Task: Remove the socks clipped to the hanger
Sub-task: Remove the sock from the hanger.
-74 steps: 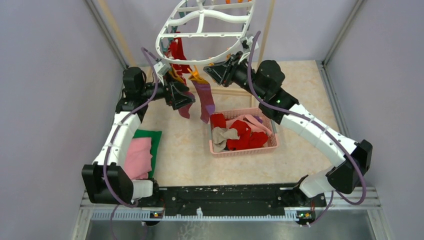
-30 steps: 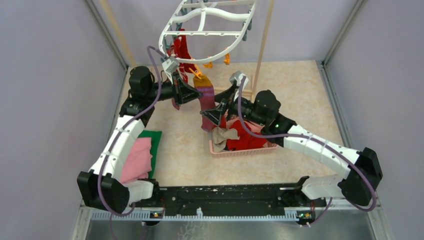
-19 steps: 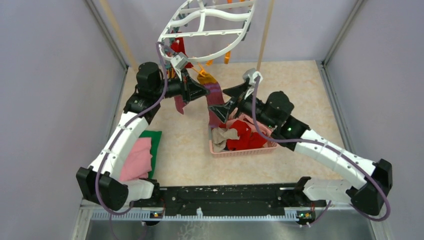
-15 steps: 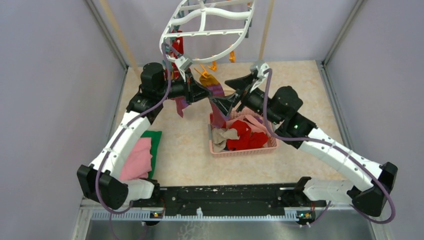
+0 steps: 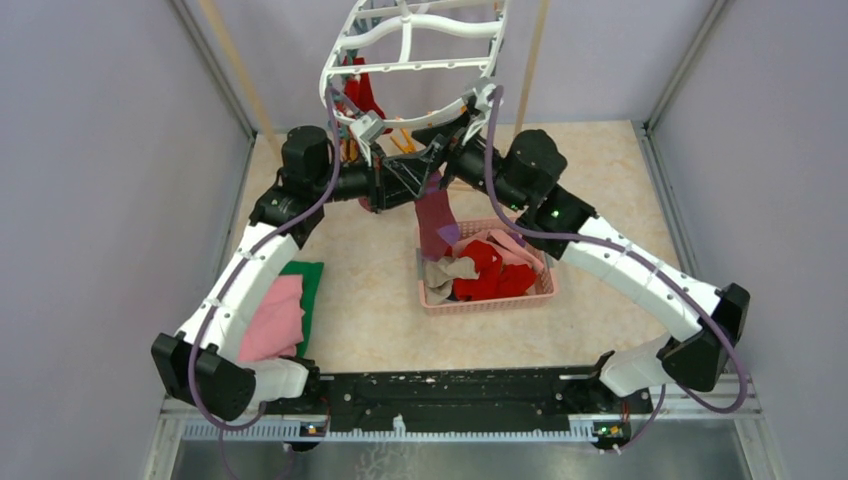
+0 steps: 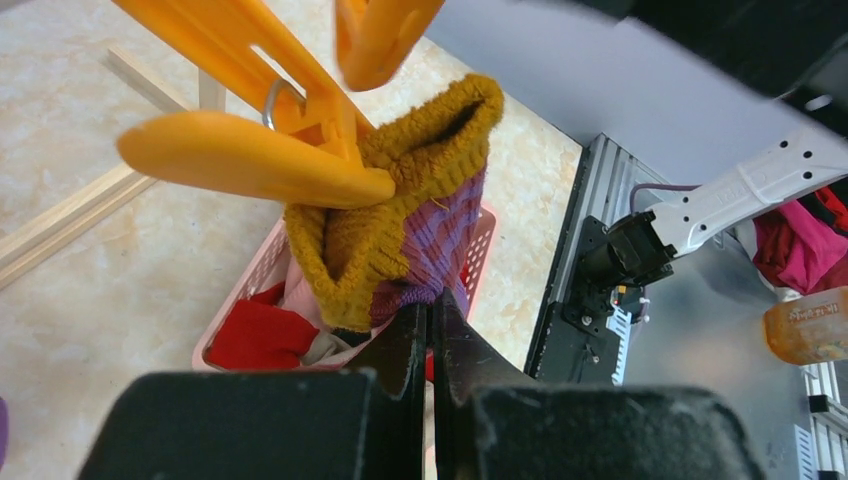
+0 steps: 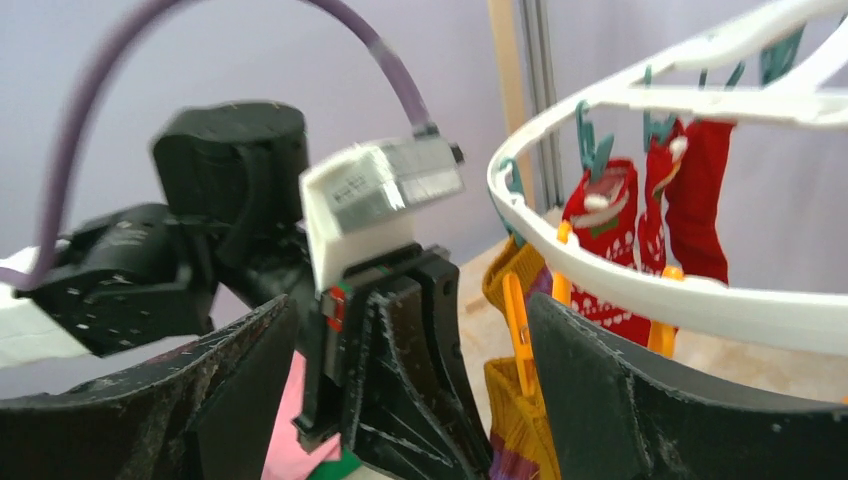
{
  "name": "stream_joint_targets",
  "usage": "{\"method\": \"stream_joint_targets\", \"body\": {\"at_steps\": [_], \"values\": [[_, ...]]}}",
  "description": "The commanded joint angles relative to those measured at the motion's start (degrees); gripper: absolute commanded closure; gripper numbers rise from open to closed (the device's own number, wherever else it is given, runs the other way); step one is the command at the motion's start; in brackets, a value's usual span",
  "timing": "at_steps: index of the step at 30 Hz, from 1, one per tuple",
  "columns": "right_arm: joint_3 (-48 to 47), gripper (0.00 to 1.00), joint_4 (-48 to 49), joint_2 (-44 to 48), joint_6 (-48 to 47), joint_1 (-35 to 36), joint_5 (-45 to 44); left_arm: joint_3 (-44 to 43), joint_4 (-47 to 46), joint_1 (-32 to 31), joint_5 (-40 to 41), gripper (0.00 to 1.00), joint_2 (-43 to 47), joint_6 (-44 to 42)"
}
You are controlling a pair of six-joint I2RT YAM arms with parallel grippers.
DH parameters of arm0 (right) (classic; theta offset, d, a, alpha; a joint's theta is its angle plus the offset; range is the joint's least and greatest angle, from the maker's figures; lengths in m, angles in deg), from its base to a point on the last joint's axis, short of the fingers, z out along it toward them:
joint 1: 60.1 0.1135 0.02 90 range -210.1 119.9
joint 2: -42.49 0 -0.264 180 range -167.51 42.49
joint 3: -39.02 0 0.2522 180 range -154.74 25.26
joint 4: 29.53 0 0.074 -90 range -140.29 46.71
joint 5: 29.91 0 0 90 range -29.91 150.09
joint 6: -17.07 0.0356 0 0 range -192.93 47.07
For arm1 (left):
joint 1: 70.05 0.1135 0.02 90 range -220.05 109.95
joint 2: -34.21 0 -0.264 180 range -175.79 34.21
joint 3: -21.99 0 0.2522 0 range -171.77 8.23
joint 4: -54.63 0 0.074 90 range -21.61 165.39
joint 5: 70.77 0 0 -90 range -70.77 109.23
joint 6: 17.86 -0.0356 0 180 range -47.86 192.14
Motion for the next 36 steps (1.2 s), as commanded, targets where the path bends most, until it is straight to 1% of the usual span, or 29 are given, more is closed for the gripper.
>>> {"method": "stream_joint_targets", "body": {"at_steps": [1, 9, 12, 16, 18, 23, 26, 31, 36], "values": [[-3.6, 0.17, -0.9, -1.7, 2.7, 0.5, -0.5, -2.4, 1.5, -0.2, -0.3, 1.0, 2.3, 0.3], [-3.8, 0.17, -1.8, -3.0, 2.2, 0.4, -3.9, -3.8, 3.3, -0.2, -0.1, 1.0, 2.8, -0.3], [-4.1, 0.19, -1.4, -3.8, 2.4, -0.3, -4.3, -4.2, 4.4, -0.2, 0.2, 1.0, 3.2, -0.9], [-3.1, 0.25, 0.3, -3.8, 4.6, -1.6, -3.7, -4.5, 5.5, -0.1, 0.4, 1.0, 3.8, -1.4], [-1.4, 0.3, 2.8, -3.2, 6.2, -2.4, -3.0, -4.5, 5.8, -0.2, 0.4, 1.0, 3.9, -1.8], [-2.3, 0.38, 2.4, -4.3, 5.2, -2.6, -4.0, -4.4, 5.7, -0.1, 0.3, 1.0, 3.8, -1.6], [-4.0, 0.41, 0.6, -5.9, 3.3, -2.5, -5.3, -4.6, 5.6, -0.2, 0.3, 1.0, 3.7, -1.4], [-5.0, 0.45, 0.5, -7.6, 1.7, -2.4, -5.6, -4.4, 5.3, -0.2, 0.6, 1.0, 3.8, -1.3], [-5.6, 0.47, 0.6, -8.9, 0.2, -2.0, -7.2, -4.2, 5.0, -0.2, 0.7, 1.0, 3.5, -1.3]]}}
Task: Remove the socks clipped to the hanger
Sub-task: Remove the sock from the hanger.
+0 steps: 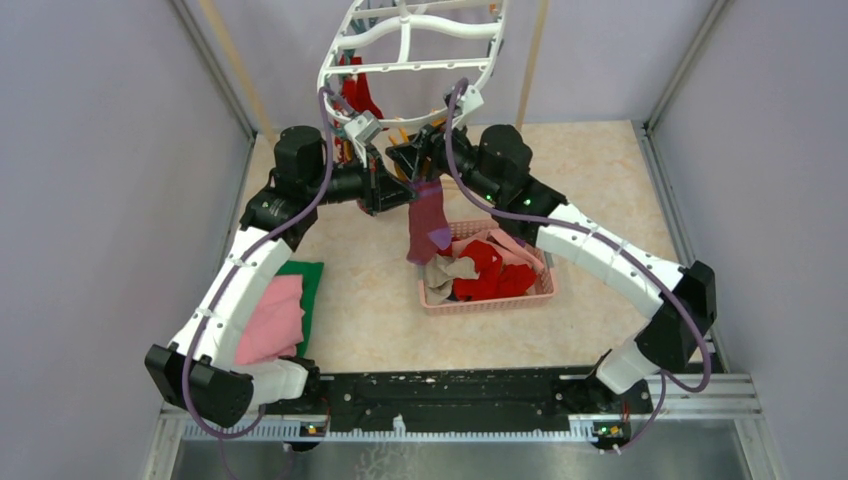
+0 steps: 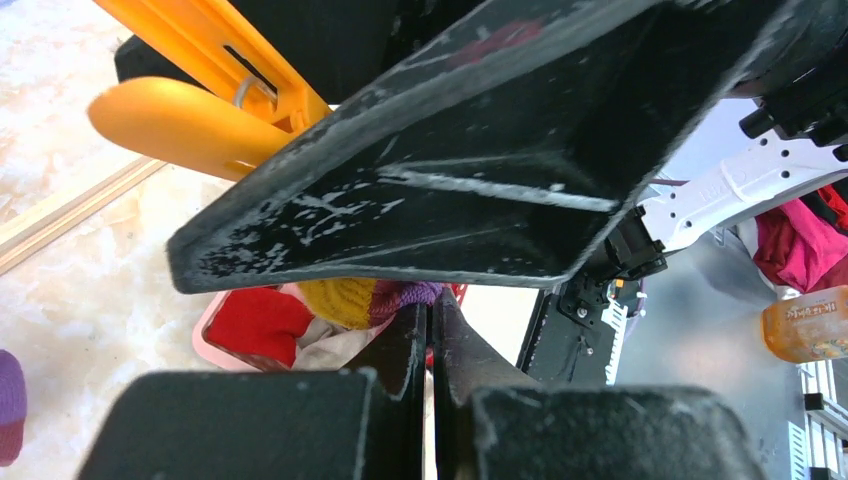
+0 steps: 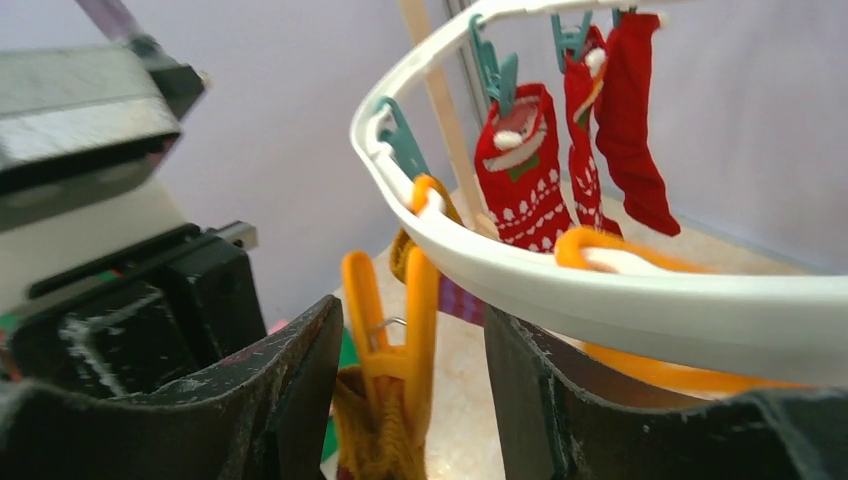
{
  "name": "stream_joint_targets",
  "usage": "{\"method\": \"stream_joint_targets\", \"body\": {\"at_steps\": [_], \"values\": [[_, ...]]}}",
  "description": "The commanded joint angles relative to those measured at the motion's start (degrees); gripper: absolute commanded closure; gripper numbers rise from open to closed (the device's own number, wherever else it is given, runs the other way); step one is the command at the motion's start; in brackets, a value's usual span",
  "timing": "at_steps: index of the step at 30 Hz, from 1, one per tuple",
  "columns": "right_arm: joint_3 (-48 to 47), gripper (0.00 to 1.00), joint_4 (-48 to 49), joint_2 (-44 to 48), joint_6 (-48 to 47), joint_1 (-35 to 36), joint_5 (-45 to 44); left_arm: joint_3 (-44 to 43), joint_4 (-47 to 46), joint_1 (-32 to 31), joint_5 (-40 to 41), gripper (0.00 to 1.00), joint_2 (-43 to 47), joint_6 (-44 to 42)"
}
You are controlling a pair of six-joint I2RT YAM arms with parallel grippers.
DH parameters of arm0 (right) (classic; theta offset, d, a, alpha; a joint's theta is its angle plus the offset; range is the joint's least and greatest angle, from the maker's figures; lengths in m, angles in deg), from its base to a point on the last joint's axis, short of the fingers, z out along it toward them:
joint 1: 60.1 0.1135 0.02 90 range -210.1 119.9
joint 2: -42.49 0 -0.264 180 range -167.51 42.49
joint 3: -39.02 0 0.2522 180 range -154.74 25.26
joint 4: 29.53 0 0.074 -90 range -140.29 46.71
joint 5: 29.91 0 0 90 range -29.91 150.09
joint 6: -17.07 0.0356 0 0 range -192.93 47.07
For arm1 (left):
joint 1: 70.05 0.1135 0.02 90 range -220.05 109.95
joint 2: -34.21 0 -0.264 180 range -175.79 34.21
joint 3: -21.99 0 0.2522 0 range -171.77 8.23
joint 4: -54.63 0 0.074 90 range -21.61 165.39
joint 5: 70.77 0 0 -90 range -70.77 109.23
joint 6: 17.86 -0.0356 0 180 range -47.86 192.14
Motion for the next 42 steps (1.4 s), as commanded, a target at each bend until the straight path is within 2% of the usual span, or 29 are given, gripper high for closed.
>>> {"method": "stream_joint_targets", "body": {"at_steps": [1, 6, 16, 19, 22, 26, 33, 37, 42], "values": [[-4.3, 0.47, 1.6, -0.5, -2.5, 0.6, -2.1, -2.0, -1.7, -0.2, -0.5, 1.0, 1.3, 0.0], [-4.3, 0.5, 4.7, -1.5, -4.5, 1.9, -3.8, -1.5, -3.4, -0.3, -0.2, 1.0, 0.8, 1.0], [-2.4, 0.65, 11.0, -2.6, -5.9, 2.8, -7.6, -1.0, -4.0, -0.3, 0.8, 1.0, 0.3, 0.5], [-1.7, 0.73, 13.3, -2.3, -5.8, 2.8, -7.4, -0.7, -4.0, -0.3, 1.0, 1.0, 0.3, 0.3], [-1.7, 0.88, 14.3, -2.0, -4.9, 2.8, -5.7, -0.1, -4.0, -0.3, 1.7, 1.0, 0.3, -0.5], [-1.3, 0.97, 14.6, -1.0, -3.6, 2.6, -3.1, 1.0, -3.8, -0.3, 3.7, 1.0, 0.5, -3.4], [0.3, 1.0, 14.0, 0.9, 2.1, 0.1, 2.5, 2.9, -3.5, -0.3, 6.8, 1.0, 0.8, -8.2], [1.0, 1.0, 12.4, 1.9, 3.6, -1.6, 4.2, 3.7, -3.6, -0.5, 4.1, 1.0, 0.5, -7.4], [1.9, 1.0, 11.2, 3.7, 3.3, -2.7, 4.1, 8.9, -6.6, -3.4, 0.8, 1.0, 0.2, -4.3]]}}
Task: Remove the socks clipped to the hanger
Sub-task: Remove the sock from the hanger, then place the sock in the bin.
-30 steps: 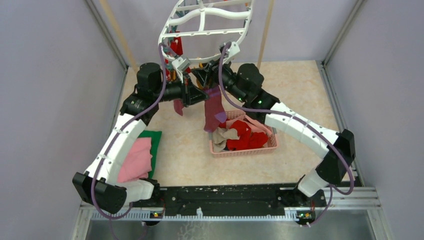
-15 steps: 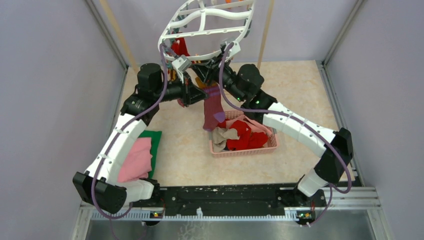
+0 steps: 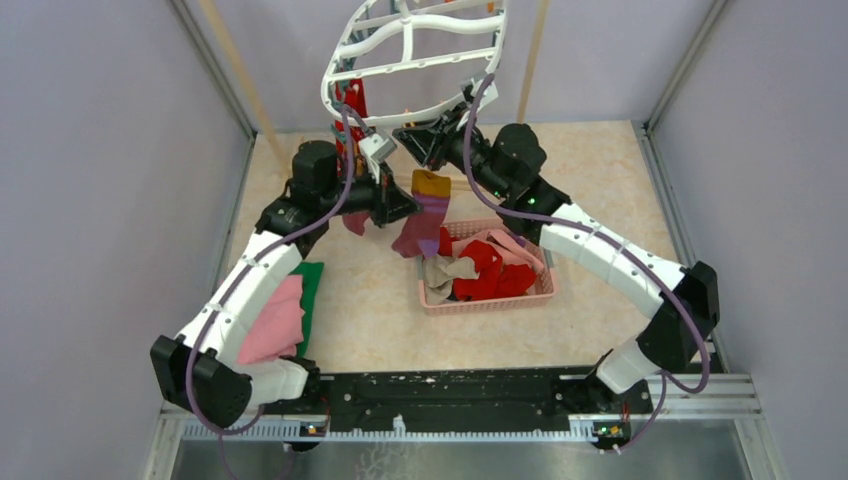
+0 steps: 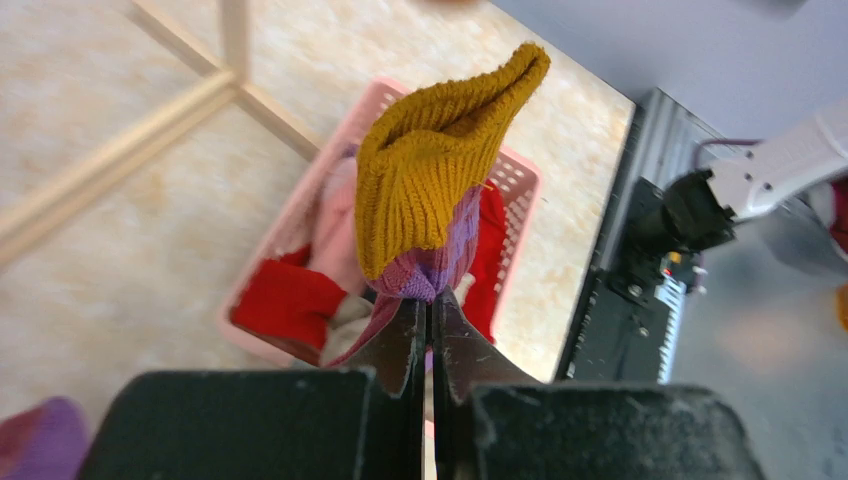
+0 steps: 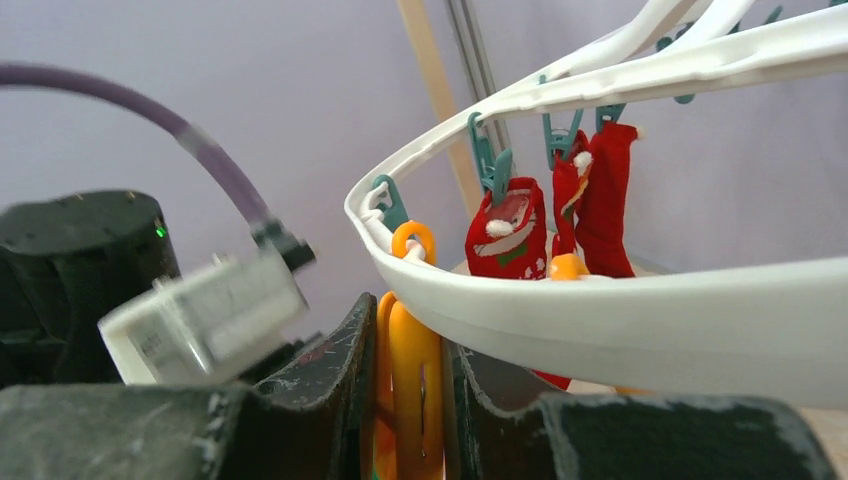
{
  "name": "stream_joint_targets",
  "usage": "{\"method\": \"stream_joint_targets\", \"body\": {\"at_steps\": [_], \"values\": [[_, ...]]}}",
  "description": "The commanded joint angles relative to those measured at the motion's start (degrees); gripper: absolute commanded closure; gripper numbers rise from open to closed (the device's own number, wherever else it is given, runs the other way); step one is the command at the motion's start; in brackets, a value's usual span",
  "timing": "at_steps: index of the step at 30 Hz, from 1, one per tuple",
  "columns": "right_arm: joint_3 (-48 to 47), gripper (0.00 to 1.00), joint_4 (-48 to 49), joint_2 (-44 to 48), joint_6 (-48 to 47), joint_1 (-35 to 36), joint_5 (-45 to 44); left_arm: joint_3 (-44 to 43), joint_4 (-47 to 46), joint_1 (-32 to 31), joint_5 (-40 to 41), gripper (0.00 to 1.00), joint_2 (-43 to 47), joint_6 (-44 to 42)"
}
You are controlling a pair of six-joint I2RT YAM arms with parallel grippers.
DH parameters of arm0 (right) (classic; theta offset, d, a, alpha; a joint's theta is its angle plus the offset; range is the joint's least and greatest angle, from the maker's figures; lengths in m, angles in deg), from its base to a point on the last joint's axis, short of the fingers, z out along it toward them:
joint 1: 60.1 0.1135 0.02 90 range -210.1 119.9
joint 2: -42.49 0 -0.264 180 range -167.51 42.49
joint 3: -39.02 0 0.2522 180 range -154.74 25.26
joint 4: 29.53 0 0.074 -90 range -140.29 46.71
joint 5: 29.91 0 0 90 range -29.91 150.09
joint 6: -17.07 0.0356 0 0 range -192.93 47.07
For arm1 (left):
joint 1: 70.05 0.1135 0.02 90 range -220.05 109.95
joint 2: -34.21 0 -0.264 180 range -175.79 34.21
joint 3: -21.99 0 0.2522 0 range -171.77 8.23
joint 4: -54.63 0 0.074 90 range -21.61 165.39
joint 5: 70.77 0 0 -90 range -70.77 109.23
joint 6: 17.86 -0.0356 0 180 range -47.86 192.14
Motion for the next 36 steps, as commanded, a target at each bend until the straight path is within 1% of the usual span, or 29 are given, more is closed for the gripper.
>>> {"method": "stream_joint_targets", "body": {"at_steps": [1, 4, 7, 9, 11, 13, 16, 21, 24, 30, 36], "values": [[0.0, 1.0, 0.6, 4.3, 1.0, -1.0, 1.2, 5.3, -4.6, -2.6, -4.3, 1.0, 0.2, 2.9], [0.1, 1.0, 0.9, 4.7, 1.2, -1.0, 1.3, 10.3, -6.5, -3.0, -6.2, 1.0, 0.6, 6.4], [0.0, 1.0, 1.5, 4.7, 2.1, -1.0, 1.8, 13.9, -8.3, -4.7, -7.2, 1.0, -0.3, 8.9], [-0.4, 1.0, 1.7, 4.6, 2.6, -1.0, 2.3, 15.4, -9.8, -6.1, -7.0, 1.0, -2.2, 10.7], [-0.4, 1.0, 1.5, 4.6, 3.0, -1.0, 2.6, 15.1, -11.7, -7.0, -7.6, 1.0, -5.4, 12.2], [-0.4, 1.0, 1.1, 4.9, 3.1, -1.0, 2.5, 12.5, -12.1, -8.2, -7.9, 1.0, -9.1, 12.1], [0.2, 1.0, 1.0, 5.6, 3.1, -1.0, 2.3, 6.5, -11.8, -11.0, -5.9, 1.0, -14.2, 9.7], [0.5, 1.0, 0.6, 6.4, 4.0, -1.0, 2.6, -3.1, -12.5, -14.1, -6.6, 1.0, -24.2, 10.7], [0.0, 1.0, -0.4, 6.5, 3.8, -1.0, 2.8, -8.3, -12.2, -16.8, -5.8, 1.0, -29.4, 8.4], [0.0, 1.0, -2.4, 7.4, 2.7, -1.0, 2.5, -16.7, -14.2, -20.3, -2.9, 1.0, -35.4, 4.8], [0.6, 1.0, -4.3, 8.5, 1.8, -1.0, 2.0, -21.6, -16.5, -21.8, -3.2, 1.0, -38.7, 5.0]]}}
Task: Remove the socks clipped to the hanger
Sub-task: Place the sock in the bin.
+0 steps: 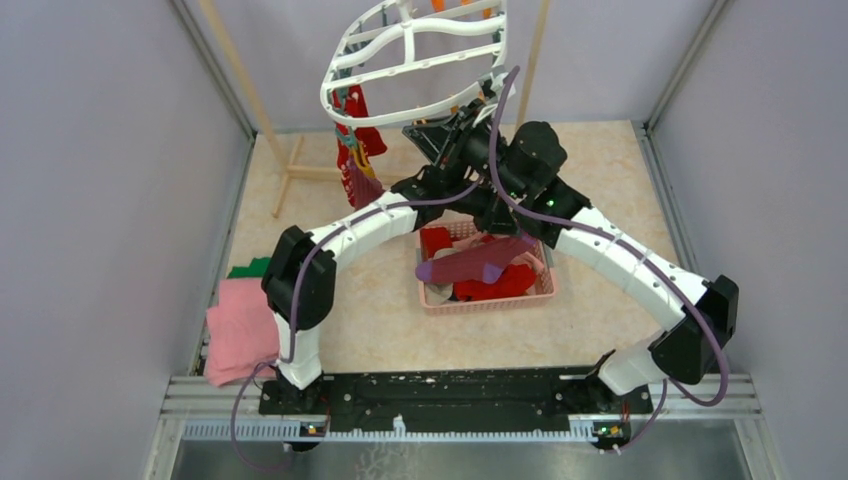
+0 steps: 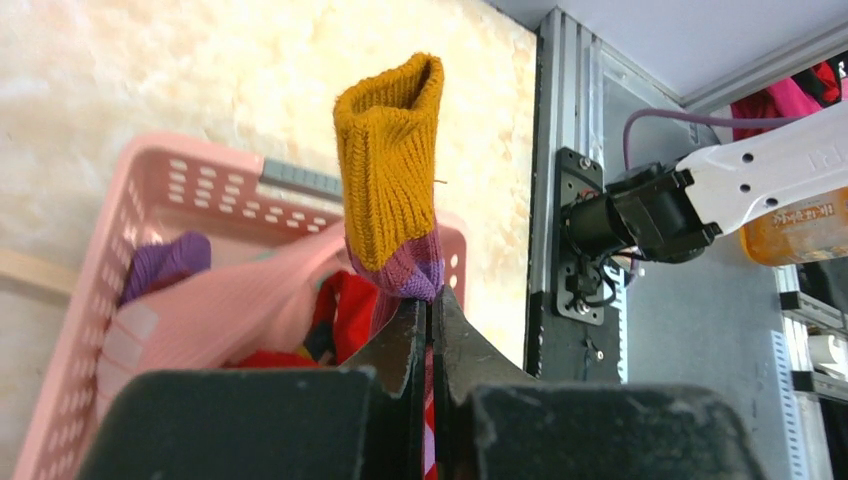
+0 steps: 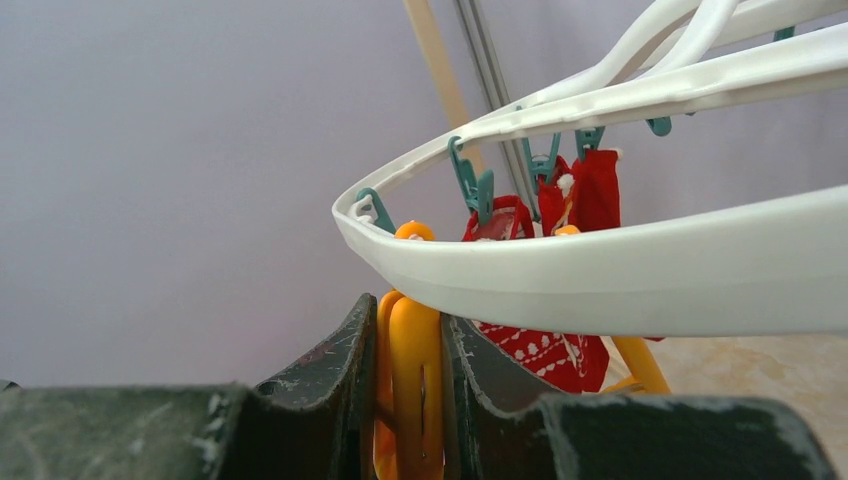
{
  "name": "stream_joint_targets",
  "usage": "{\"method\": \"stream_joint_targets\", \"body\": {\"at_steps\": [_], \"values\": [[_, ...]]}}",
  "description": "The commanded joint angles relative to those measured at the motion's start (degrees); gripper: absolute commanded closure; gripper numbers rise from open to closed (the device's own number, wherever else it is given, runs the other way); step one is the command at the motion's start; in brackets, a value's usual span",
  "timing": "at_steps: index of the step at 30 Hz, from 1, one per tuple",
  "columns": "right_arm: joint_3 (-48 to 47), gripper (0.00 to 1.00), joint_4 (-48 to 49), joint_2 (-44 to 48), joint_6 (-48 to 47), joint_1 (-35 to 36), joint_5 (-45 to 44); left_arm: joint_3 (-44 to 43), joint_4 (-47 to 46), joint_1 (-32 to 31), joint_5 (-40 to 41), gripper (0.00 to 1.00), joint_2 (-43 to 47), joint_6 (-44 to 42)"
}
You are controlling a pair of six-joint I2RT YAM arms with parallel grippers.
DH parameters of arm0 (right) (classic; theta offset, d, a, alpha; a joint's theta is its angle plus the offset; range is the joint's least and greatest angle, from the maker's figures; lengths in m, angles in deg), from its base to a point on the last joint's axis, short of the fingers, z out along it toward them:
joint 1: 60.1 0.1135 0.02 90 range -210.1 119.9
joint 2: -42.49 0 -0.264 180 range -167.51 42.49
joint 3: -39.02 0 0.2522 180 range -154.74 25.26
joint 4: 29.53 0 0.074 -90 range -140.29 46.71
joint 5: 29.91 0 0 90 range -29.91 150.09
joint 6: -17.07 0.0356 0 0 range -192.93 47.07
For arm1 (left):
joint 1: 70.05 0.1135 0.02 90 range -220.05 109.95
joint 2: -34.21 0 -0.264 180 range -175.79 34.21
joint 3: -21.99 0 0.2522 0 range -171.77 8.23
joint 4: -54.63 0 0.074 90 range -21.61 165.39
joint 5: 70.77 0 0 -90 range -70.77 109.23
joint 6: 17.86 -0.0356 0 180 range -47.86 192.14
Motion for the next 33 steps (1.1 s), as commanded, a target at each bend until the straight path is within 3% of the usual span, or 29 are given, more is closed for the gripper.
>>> {"method": "stream_joint_targets", "body": {"at_steps": [1, 8, 12, 18, 25, 26, 27, 30, 31, 33], "values": [[0.0, 1.0, -0.8, 3.5, -1.4, -0.1, 0.6, -5.4, -5.1, -1.1, -0.2, 1.0, -1.9, -1.3], [0.1, 1.0, -1.8, 4.0, -1.3, -0.1, 0.4, -7.1, -5.3, -2.0, -0.7, 1.0, -4.1, -0.4], [0.6, 1.0, -2.1, 4.1, -1.3, -0.1, 0.4, 0.5, -5.8, -0.5, 0.2, 1.0, -1.7, -2.2], [0.8, 1.0, -2.1, 4.3, -1.5, -0.1, 0.1, 10.0, -0.4, 0.1, 11.8, 1.0, 0.3, -12.1], [1.4, 1.0, -2.0, 4.3, -1.3, -0.1, -0.5, 12.0, 0.1, -1.2, 20.8, 1.0, -2.3, -17.6], [1.5, 1.0, -2.0, 4.3, -1.3, -0.1, -0.7, 11.9, 0.7, -1.8, 21.6, 0.96, -2.8, -18.2], [1.6, 1.0, -2.1, 4.3, -1.3, -0.1, -0.8, 11.6, 1.4, -2.3, 22.2, 0.83, -3.0, -18.7], [1.7, 1.0, -2.2, 4.3, -1.5, -0.1, -1.1, 10.8, 4.3, -3.2, 22.5, 0.32, -2.1, -18.8], [1.7, 1.0, -2.3, 4.4, -1.7, -0.1, -1.2, 10.6, 5.5, -3.2, 21.8, 0.07, -0.8, -18.8], [1.6, 1.0, -2.3, 4.5, -1.9, -0.4, -1.3, 10.3, 7.9, -3.3, 19.5, 0.01, 2.8, -19.1]]}}
